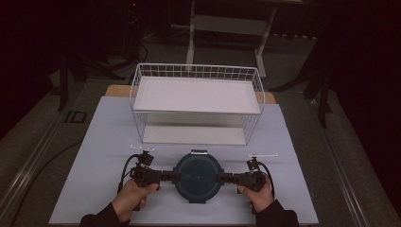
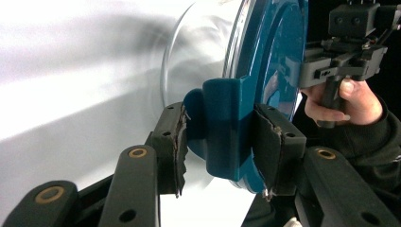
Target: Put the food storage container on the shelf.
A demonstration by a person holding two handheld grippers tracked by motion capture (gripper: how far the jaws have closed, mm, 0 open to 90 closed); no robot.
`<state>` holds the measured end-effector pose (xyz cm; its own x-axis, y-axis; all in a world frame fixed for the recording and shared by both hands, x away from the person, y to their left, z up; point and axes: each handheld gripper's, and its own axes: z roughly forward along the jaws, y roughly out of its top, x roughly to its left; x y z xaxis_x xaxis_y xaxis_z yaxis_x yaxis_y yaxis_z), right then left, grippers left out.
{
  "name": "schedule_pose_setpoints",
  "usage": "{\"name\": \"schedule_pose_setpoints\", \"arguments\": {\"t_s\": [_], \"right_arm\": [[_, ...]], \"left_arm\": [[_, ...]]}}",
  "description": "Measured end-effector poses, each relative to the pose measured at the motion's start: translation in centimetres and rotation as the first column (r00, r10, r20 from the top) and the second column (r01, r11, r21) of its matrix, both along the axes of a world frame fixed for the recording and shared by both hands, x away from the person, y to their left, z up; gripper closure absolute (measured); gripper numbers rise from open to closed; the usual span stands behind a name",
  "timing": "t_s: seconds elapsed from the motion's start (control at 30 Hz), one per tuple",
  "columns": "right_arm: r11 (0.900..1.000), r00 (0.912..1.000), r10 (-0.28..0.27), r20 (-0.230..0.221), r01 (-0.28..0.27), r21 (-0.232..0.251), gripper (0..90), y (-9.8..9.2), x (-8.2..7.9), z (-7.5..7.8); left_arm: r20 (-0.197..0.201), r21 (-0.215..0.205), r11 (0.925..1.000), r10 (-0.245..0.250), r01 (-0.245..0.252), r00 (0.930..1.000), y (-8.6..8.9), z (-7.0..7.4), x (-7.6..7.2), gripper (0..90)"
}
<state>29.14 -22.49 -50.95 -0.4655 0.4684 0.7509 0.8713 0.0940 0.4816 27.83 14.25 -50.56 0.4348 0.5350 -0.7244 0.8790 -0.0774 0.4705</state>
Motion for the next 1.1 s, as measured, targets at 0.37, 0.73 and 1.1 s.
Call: {"name": "schedule_pose_setpoints", "arguments": {"t_s": [0.37, 0.73, 1.1], "right_arm": [[1.000, 0.9966, -0.002, 0.083, 0.002, 0.003, 56.3, 0.1, 0.6, 1.6], [1.000, 0.9857, -0.005, 0.168, 0.006, -0.008, 56.3, 0.5, 2.9, 3.7], [1.000, 0.9789, -0.021, 0.203, 0.022, -0.002, 56.2, 0.2, 6.0, 3.9]], "left_arm": [[0.090, -0.003, 0.9999, 0.013, -0.013, 0.9959, 0.1, 1.7, 0.5, 56.7], [0.176, -0.015, 0.9994, 0.034, -0.032, 0.9839, 0.4, 3.4, 2.9, 56.7], [0.218, -0.020, 0.9987, 0.051, -0.048, 0.9747, -0.1, 3.4, 5.8, 56.6]]}}
